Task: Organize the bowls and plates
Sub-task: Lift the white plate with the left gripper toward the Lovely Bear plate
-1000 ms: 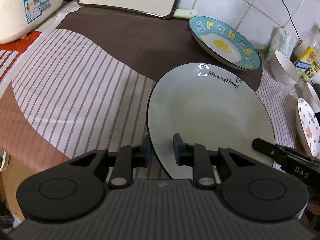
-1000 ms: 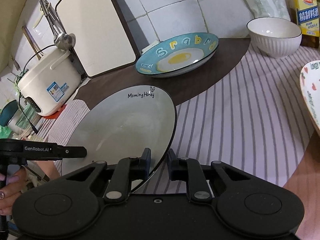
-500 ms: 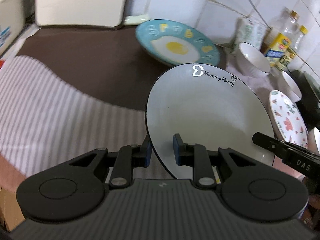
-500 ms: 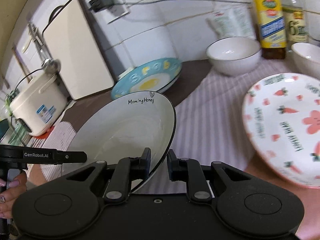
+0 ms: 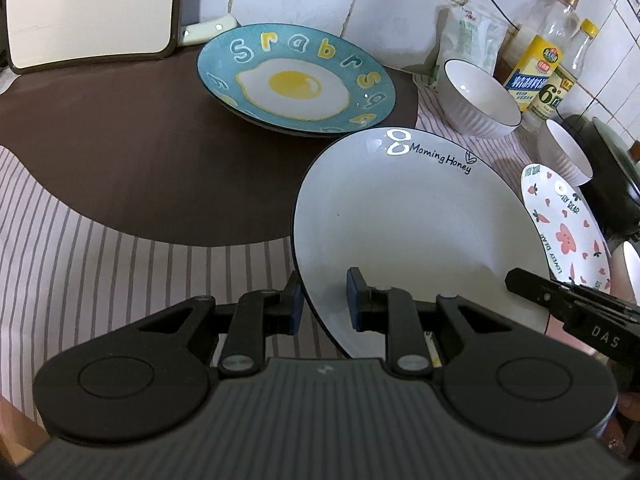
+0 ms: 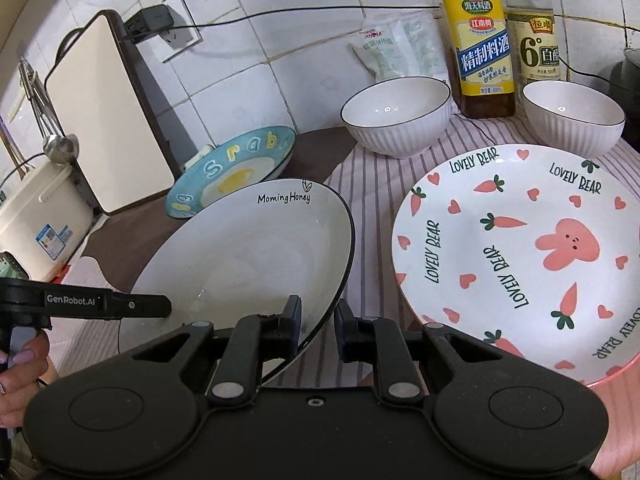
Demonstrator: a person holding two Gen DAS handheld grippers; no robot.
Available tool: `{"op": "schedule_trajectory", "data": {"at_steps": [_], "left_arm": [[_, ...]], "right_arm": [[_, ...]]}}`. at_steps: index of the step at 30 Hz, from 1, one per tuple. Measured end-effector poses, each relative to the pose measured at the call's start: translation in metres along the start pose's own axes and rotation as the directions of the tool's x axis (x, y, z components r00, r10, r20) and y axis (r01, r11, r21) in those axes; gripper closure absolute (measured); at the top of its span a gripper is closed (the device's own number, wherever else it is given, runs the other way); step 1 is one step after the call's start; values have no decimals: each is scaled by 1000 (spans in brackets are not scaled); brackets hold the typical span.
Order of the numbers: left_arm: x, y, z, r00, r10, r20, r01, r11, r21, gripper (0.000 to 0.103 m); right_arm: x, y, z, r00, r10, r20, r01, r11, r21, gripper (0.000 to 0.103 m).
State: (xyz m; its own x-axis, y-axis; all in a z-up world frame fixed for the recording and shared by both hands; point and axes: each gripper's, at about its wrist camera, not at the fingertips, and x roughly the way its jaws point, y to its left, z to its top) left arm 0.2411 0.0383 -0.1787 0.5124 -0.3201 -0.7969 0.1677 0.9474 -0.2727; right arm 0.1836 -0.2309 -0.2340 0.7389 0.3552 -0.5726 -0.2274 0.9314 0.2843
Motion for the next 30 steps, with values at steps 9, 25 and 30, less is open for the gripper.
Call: {"op": "schedule_trajectory", "data": {"at_steps": [9,25,30], "left_arm": [[9,-2,2,1000,-3,-21,3,1000,9,82],[-8,-14,-2,997,67,-41,-67,998,2,69],[-34,-23,-8,997,69,-25,-69,997,22,67]], "right_arm": [[7,2,4,999,-49,-7,48,997,-63,81],[-32,9,2,996,-94,1,93,989,-119,65],[-74,-2,-7,995,-88,50,93,991,-100,62]]}}
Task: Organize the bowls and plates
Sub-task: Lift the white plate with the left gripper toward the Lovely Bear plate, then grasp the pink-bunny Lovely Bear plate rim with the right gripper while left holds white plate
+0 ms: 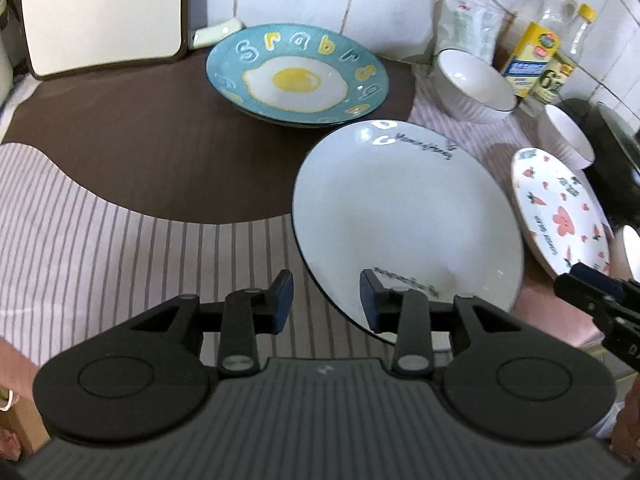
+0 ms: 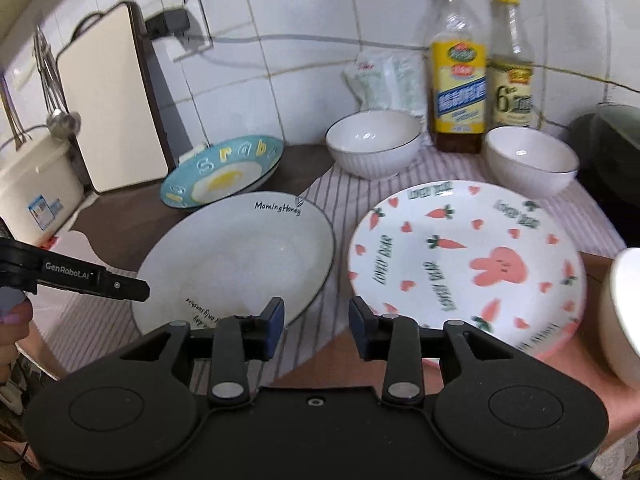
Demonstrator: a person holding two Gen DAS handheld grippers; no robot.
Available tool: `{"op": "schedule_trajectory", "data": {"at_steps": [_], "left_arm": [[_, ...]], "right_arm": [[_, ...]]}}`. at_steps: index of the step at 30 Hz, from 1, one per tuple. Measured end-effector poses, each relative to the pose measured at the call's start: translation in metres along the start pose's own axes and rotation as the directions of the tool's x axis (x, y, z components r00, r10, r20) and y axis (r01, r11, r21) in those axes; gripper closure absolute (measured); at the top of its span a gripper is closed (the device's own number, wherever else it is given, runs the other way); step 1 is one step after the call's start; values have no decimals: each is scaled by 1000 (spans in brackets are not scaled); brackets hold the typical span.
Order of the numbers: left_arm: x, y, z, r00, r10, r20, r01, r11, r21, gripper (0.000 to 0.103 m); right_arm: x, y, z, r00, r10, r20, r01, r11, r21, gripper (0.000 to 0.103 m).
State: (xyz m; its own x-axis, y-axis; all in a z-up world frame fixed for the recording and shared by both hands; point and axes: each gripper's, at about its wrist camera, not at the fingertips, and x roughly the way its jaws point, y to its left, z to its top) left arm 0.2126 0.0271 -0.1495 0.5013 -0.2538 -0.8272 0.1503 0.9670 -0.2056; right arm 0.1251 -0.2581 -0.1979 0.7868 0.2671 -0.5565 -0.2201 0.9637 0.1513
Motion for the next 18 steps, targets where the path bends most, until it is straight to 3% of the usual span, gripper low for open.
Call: {"op": "schedule_trajectory", "data": {"at_steps": [9,12,15,18], "left_arm": [[-48,-53,-3,997,-46,70,36,990,138,62],[-56,-78,-2,994,-74,83,56,979,197,61],[-60,-102,-2,989,-102,107,70,962,263,51],[-57,-126,-2,984,-130,122,84,941,328,48]], "right_arm": [[-61,-24,-1,994,-37,100,39,999,-25,56],[-73,-31,-2,991,-48,127,54,997,-47,53],[-82,-40,-6,987,-65,147,75,995,-61,51],[-82,-50,-12,985,-86,151,95,994,-52,51]]}}
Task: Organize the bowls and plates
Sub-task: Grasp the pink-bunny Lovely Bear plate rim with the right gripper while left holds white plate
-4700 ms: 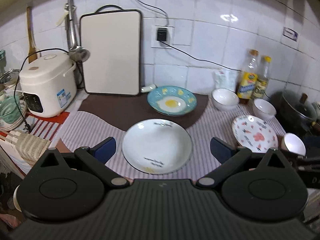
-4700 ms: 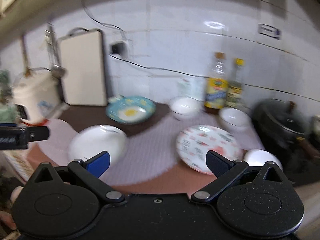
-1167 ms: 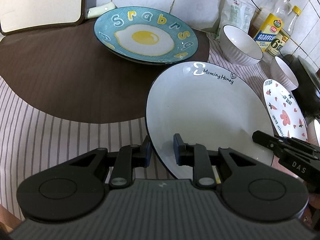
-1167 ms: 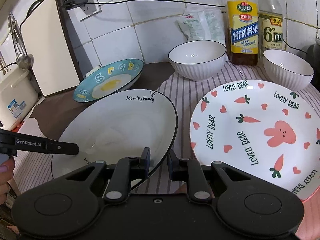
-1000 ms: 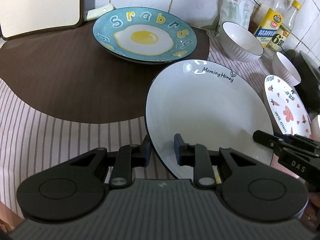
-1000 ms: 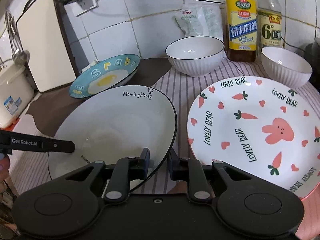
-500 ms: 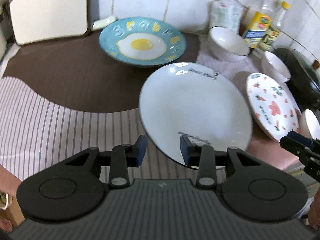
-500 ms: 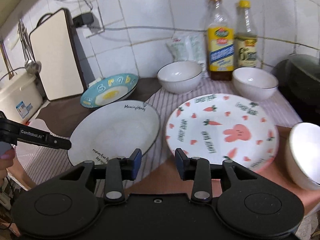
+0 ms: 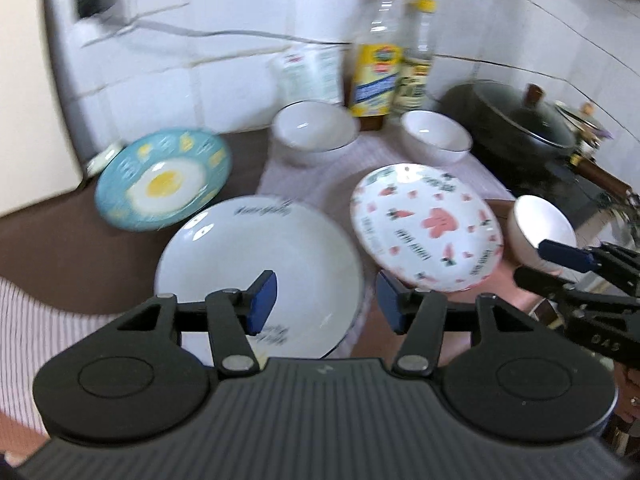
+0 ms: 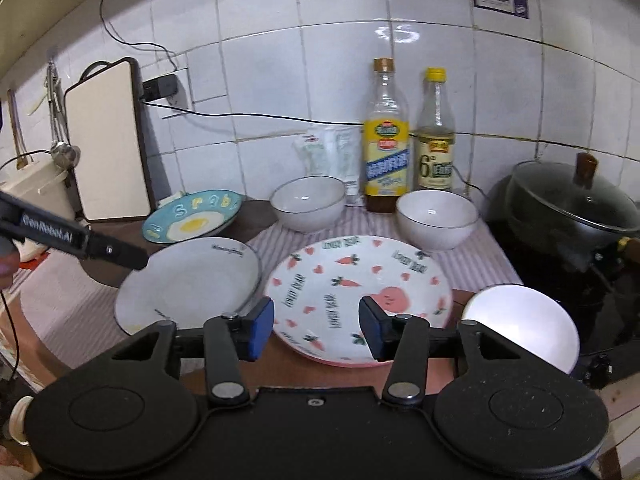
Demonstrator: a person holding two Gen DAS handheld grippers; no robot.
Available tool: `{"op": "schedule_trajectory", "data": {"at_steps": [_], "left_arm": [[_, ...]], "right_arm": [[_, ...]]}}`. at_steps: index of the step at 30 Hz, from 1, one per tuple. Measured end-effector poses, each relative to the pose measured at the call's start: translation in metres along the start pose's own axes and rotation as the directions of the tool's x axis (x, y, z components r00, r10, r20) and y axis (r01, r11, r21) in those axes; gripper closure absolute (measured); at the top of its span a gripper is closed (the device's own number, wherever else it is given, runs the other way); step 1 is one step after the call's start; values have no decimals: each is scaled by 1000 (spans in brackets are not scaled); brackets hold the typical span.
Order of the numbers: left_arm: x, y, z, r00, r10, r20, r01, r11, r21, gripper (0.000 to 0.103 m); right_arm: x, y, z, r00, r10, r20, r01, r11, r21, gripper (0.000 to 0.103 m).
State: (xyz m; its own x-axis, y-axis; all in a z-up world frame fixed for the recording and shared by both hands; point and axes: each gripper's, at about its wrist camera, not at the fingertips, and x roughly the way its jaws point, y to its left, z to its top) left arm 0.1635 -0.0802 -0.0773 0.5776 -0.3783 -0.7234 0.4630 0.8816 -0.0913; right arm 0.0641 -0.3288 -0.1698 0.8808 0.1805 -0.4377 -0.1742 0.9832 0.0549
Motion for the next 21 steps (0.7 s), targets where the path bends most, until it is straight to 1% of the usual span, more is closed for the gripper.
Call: {"op": "schedule_trajectory", "data": {"at_steps": [5,10,12,15,17,18,21], "left_arm": [[20,-26,9,999,-43,5,42,997,72,45],[51,-34,20,996,-82,-23,85,989,117,45],[66,-34,24,996,-84,-26,87,987,134,45],[92,-32,32,997,-63,-35,67,986,150,45],[110,-29,40,997,-55,-50,62,986,154,45],[119,-28,43,997,-58,-59,66,986,153,45],[145,-23,56,993,-71,-98,84,986,141,45]], "right_arm": [[11,-17,-17,999,-40,-2,40,998,52,51],[31,-30,-35,998,-62,-11,63,988,139,51],[41,-34,-41,997,-69,-25,72,982,173,51],[55,-40,-49,996,-82,-43,89,968,234,50],[58,-42,-52,996,-92,-14,92,957,275,46],[60,-43,-53,995,-104,-9,102,955,280,43],[69,-46,-53,995,-94,-12,94,955,280,43]]}}
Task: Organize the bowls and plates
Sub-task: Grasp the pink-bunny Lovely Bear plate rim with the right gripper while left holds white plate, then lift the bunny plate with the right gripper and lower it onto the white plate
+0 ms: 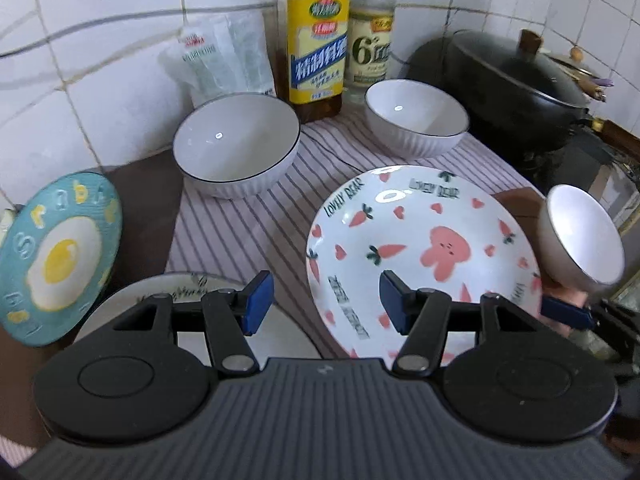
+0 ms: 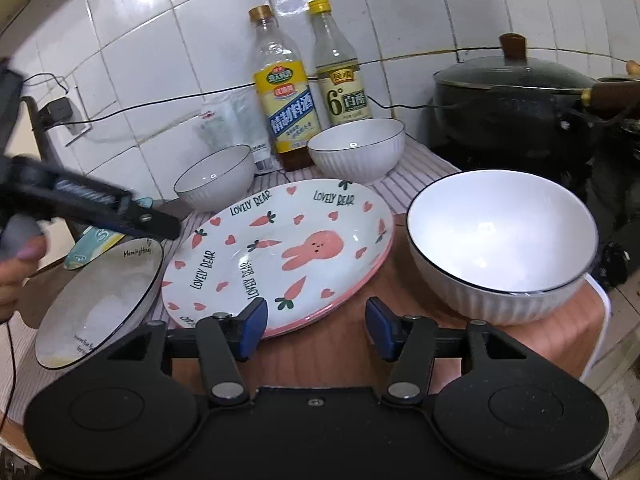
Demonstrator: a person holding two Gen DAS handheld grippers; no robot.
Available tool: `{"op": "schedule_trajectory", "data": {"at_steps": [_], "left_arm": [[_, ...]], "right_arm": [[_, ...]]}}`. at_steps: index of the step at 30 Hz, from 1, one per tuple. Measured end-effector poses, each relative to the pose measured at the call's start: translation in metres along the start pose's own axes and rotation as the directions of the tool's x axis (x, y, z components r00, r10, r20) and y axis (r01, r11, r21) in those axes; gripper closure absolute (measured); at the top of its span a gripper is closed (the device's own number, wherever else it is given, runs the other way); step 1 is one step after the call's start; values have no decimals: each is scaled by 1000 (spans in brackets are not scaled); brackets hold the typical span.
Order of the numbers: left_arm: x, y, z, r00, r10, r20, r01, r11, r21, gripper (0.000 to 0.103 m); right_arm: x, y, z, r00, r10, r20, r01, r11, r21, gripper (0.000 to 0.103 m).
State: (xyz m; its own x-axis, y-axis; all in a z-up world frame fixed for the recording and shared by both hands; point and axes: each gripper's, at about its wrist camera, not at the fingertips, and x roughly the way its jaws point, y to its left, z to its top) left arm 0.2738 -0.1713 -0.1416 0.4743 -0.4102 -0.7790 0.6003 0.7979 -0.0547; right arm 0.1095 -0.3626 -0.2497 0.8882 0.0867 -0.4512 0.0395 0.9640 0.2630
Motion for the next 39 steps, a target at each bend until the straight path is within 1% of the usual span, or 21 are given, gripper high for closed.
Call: {"op": "schedule_trajectory", "data": {"at_steps": [3,6,10,12,13,14,15,17,18,19,20,21,29,32,34,37,39], "left_arm": [[21,4,11,1000,1,-22,0,1000,16,45],[39,4,20,999,15,-51,-12,998,62,47],[52,1,24,996,22,-85,-12,993,120,50],[55,0,24,996,17,-93,-5,992,127,58],[56,1,24,995,14,-102,-2,993,121,62],[59,2,24,993,7,-118,5,994,109,68],[59,4,24,992,-10,-127,22,996,92,72],[59,5,23,991,-37,-130,46,997,69,79],[59,5,23,990,-45,-131,55,996,69,81],[58,4,22,991,-43,-128,53,996,71,81],[58,4,21,991,-42,-124,51,996,74,81],[58,3,21,992,-41,-120,50,996,75,81],[57,3,19,994,-35,-104,40,998,50,81],[57,4,19,993,-36,-108,40,998,40,80],[56,6,19,993,-39,-111,42,999,24,81],[48,10,20,994,-57,-96,56,998,-18,81],[41,11,20,995,-60,-82,58,998,-25,81]], "right_arm": [[5,-4,3,1000,13,-9,-13,999,48,43],[11,-4,4,1000,6,-17,-5,998,67,43],[17,-4,6,1000,-2,-21,4,996,94,43],[20,-4,7,1000,-8,-28,11,994,109,43],[22,-5,8,999,-12,-36,16,993,118,43],[23,-5,8,999,-14,-38,19,992,127,44],[24,-6,9,999,-17,-35,22,991,133,45],[26,-5,10,999,-23,-39,28,990,136,49],[27,-5,10,999,-29,-44,35,991,132,54],[28,-4,11,998,-40,-50,46,991,127,59],[28,-3,11,997,-54,-53,60,991,123,62],[28,-3,10,996,-65,-54,72,990,124,66],[30,-4,12,994,-94,-62,102,983,153,70],[32,-4,15,992,-96,-80,108,983,149,71],[32,-5,19,991,-84,-105,98,986,132,72],[31,-11,20,991,-45,-124,66,984,165,72],[28,-12,20,992,-21,-125,46,980,196,72]]}}
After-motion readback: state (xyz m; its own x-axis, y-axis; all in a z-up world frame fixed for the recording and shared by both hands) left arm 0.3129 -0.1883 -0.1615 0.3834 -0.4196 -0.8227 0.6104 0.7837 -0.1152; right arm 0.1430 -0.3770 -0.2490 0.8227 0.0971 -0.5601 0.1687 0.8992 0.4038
